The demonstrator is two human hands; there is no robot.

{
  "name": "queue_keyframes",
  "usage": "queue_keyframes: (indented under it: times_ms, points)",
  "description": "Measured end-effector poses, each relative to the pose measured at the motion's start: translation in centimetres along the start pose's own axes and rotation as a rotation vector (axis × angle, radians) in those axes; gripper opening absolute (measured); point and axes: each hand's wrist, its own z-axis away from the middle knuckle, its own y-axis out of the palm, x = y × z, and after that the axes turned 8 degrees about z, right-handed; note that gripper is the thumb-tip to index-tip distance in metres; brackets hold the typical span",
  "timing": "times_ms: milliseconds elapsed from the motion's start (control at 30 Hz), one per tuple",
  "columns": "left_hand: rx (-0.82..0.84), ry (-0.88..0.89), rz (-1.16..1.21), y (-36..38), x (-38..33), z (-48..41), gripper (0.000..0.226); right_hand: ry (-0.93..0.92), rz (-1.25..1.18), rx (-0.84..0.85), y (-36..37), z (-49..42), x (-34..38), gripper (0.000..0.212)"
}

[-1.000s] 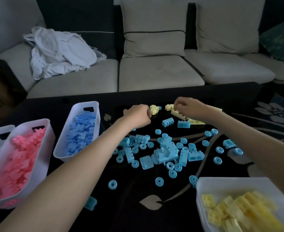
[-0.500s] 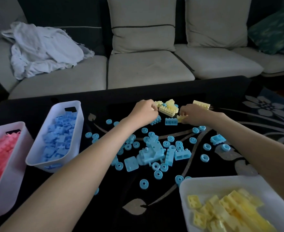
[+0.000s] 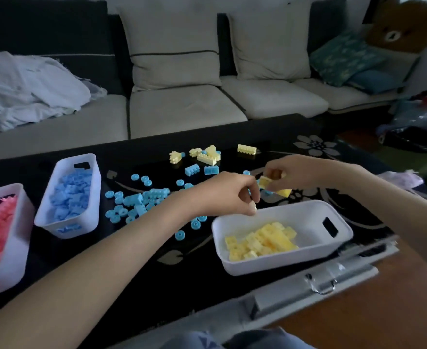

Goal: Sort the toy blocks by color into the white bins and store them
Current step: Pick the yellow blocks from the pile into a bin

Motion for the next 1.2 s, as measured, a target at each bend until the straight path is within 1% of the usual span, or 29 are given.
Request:
queue_keyframes:
  times_ms: [100,200,267,300,367,433,533,667,800,900,1033,1200]
  points:
    - [0.024,-0.008,-0.018,1.8,-1.0,0.8,0.021,0.017,-0.017,0.089,0.9,2.3,-0.4,0.014]
    - [0.082,-0.021,-0.092,3.2,-1.4,1.0,0.022,0.009,-0.032,0.188,1.7,3.8,-0.5,0.009]
    - [0.095,-0.013,-0.143,3.6,-1.5,0.8,0.022,0.013,-0.055,0.200,1.7,4.7,-0.5,0.016]
    - [0.090,-0.011,-0.160,3.6,-1.5,0.7,0.020,0.013,-0.066,0.195,1.4,5.0,-0.5,0.019]
    - [0.058,-0.012,-0.176,3.3,-1.7,0.7,0.016,0.004,-0.092,0.158,0.9,5.3,-0.5,0.016]
    - [0.003,-0.011,-0.144,2.5,-1.6,0.7,0.017,0.006,-0.103,0.084,0.4,5.2,-0.4,0.013]
    - [-0.108,-0.019,-0.081,1.1,-0.7,0.8,0.020,0.027,-0.081,-0.025,-0.1,4.1,-0.1,0.017]
    - [-0.274,-0.061,-0.109,-1.1,2.5,0.9,0.019,0.025,-0.079,-0.071,-0.1,0.9,1.1,0.029]
    - [-0.402,-0.180,-0.133,-3.7,6.7,0.1,0.023,0.018,-0.070,-0.067,0.1,-4.1,2.7,0.045]
    - [-0.470,-0.278,-0.142,-5.9,9.6,-0.9,0.028,0.008,-0.105,-0.080,0.7,-8.4,3.9,0.052]
    - [-0.484,-0.402,-0.153,-8.2,13.2,-3.3,0.042,0.012,-0.066,-0.103,1.6,-14.3,5.0,0.057]
    - [-0.456,-0.494,-0.187,-9.6,16.4,-7.7,0.056,0.140,-0.065,-0.109,3.2,-20.4,4.7,0.061]
